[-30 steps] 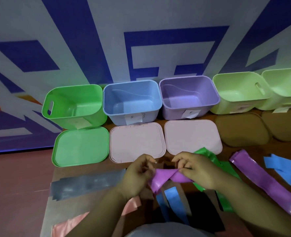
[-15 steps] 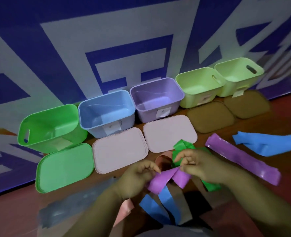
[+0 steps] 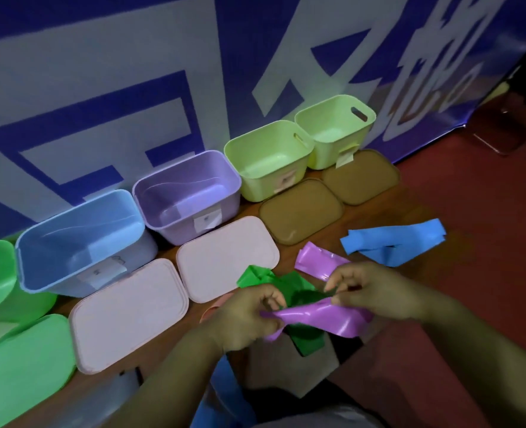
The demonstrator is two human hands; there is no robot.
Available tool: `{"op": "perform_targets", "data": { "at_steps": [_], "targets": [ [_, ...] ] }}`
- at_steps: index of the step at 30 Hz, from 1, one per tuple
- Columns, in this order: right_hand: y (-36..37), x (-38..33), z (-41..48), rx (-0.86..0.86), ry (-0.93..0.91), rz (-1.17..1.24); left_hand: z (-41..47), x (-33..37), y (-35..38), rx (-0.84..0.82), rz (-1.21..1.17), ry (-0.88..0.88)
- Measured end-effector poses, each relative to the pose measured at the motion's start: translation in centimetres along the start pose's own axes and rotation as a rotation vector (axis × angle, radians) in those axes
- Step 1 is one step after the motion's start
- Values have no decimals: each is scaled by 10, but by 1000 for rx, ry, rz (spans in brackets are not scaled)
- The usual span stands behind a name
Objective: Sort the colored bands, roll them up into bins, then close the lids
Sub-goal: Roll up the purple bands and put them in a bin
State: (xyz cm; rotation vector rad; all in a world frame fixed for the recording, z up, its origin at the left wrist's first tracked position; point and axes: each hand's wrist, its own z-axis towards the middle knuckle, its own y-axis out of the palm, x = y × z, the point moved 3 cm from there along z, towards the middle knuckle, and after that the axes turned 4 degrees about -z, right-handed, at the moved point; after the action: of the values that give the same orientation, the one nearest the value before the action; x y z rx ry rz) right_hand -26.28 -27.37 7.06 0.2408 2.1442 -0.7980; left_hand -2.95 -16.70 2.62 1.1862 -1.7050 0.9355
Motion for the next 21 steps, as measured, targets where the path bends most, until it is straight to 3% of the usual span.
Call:
{"op": "perform_targets", "data": {
  "at_steps": [9,15,21],
  "targets": [
    [-61,81,16,101,47,60,98,14,16,-51,69,-44],
    [-79,124,27,231,112,-59,153,18,26,-19,41,-66],
    [-86,152,39,267,201,-121,199,18,28,13,242,-90]
  ]
}}
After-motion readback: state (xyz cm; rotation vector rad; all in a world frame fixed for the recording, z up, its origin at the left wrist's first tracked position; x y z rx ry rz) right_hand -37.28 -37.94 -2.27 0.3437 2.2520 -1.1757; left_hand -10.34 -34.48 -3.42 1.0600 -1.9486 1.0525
